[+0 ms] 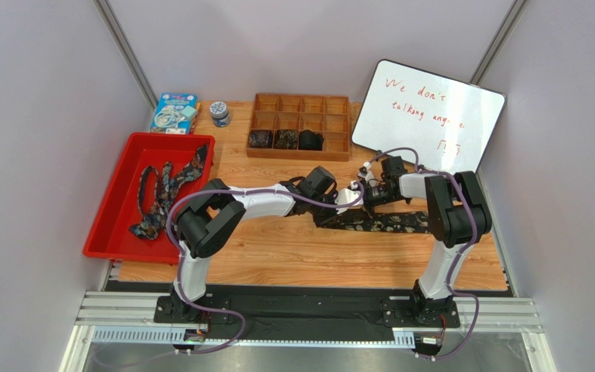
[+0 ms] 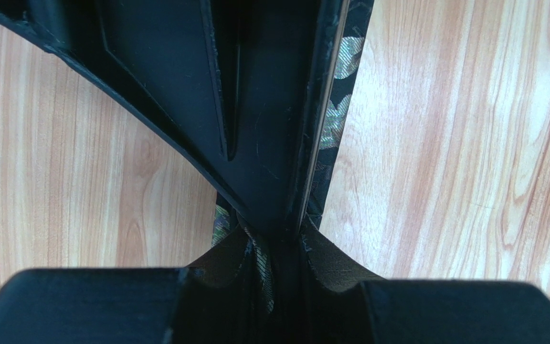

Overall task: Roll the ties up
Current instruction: Roll the tie at the center of the board.

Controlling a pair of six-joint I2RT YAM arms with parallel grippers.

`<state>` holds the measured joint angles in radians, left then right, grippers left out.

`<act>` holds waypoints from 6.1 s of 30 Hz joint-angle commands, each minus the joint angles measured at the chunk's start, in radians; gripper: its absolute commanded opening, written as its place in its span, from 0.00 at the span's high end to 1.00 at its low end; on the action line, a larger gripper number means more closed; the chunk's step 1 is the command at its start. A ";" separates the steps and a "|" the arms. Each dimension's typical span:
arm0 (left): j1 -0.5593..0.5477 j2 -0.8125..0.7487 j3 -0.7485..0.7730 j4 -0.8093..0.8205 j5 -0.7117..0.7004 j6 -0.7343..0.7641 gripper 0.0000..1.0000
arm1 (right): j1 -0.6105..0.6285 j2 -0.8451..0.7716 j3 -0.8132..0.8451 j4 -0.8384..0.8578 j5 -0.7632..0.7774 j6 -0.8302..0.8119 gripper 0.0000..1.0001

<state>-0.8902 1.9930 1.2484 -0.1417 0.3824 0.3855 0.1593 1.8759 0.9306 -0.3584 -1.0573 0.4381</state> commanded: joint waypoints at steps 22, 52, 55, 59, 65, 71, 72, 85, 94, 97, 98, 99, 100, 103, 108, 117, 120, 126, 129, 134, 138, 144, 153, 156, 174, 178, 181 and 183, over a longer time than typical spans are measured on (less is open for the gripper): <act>-0.001 -0.020 -0.081 -0.105 -0.017 0.018 0.48 | -0.033 0.026 0.019 -0.143 0.313 -0.131 1.00; 0.000 -0.030 -0.035 -0.308 0.065 0.158 0.93 | -0.040 -0.116 0.162 -0.467 0.115 -0.358 0.58; 0.002 -0.031 -0.038 -0.325 0.073 0.171 0.93 | -0.029 -0.123 0.155 -0.447 0.086 -0.346 0.44; 0.014 -0.020 -0.029 -0.340 0.095 0.190 0.93 | 0.016 -0.095 0.139 -0.377 0.115 -0.312 0.45; 0.040 -0.013 -0.006 -0.386 0.119 0.220 0.93 | 0.055 -0.044 0.114 -0.261 0.109 -0.246 0.50; 0.048 0.004 0.025 -0.412 0.115 0.239 0.92 | 0.094 -0.018 0.106 -0.214 0.114 -0.219 0.52; 0.050 0.004 0.025 -0.414 0.113 0.240 0.92 | 0.098 -0.015 0.105 -0.189 0.120 -0.210 0.54; 0.073 -0.013 0.054 -0.374 0.026 0.205 0.79 | 0.092 0.057 0.102 -0.165 0.207 -0.214 1.00; 0.088 -0.145 -0.036 -0.262 0.026 0.142 0.45 | 0.077 0.045 0.079 -0.120 0.332 -0.217 1.00; 0.089 -0.158 -0.044 -0.245 0.024 0.125 0.35 | 0.077 0.037 0.074 -0.113 0.375 -0.223 1.00; 0.091 -0.160 -0.046 -0.230 0.027 0.116 0.34 | 0.077 0.034 0.071 -0.113 0.397 -0.228 1.00; 0.092 -0.161 -0.046 -0.226 0.030 0.110 0.34 | 0.077 0.029 0.070 -0.114 0.405 -0.231 1.00; 0.091 -0.161 -0.047 -0.220 0.033 0.102 0.33 | 0.077 0.023 0.067 -0.111 0.416 -0.233 1.00; 0.091 -0.145 -0.041 -0.203 0.053 0.078 0.33 | 0.080 -0.014 0.037 -0.086 0.448 -0.231 1.00; 0.091 -0.106 -0.012 -0.171 0.101 0.006 0.33 | 0.083 -0.027 0.025 -0.067 0.468 -0.223 1.00; 0.091 -0.071 -0.038 -0.049 0.223 -0.190 0.33 | 0.088 -0.020 0.017 -0.057 0.510 -0.199 1.00; 0.091 -0.071 -0.086 0.040 0.233 -0.244 0.35 | 0.086 -0.012 0.010 -0.053 0.519 -0.188 1.00; 0.086 -0.023 -0.099 0.099 0.199 -0.271 0.53 | 0.088 -0.015 -0.010 -0.017 0.482 -0.165 1.00; 0.080 -0.022 -0.066 0.045 0.144 -0.225 0.68 | 0.088 -0.015 0.007 -0.017 0.424 -0.159 1.00; 0.057 -0.069 -0.055 -0.088 0.003 -0.057 0.84 | 0.083 -0.037 0.091 -0.147 0.341 -0.182 0.92; 0.033 -0.076 -0.044 -0.179 -0.075 0.015 0.89 | 0.062 -0.063 0.145 -0.261 0.301 -0.220 0.77; 0.004 -0.054 -0.023 -0.233 -0.140 0.030 0.91 | -0.007 -0.089 0.175 -0.404 0.263 -0.277 0.55; -0.007 -0.022 0.009 -0.268 -0.168 0.041 0.90 | 0.009 -0.130 0.152 -0.389 0.148 -0.213 0.46; -0.007 -0.022 0.009 -0.268 -0.165 0.042 0.89 | 0.031 -0.112 0.131 -0.326 0.143 -0.178 0.50; -0.004 -0.030 0.022 -0.271 -0.149 0.018 0.79 | 0.051 -0.020 0.108 -0.263 0.200 -0.217 1.00; 0.004 -0.039 0.016 -0.262 -0.135 0.010 0.80 | 0.031 -0.021 0.103 -0.266 0.234 -0.220 1.00; 0.004 -0.036 0.014 -0.260 -0.126 0.016 0.82 | 0.023 -0.024 0.119 -0.289 0.172 -0.225 0.83; 0.004 -0.033 0.014 -0.265 -0.122 0.015 0.83 | 0.020 -0.043 0.111 -0.289 0.160 -0.222 0.63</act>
<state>-0.8948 1.9343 1.2652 -0.3313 0.2699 0.4026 0.1936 1.8576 1.0458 -0.6388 -0.8799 0.2375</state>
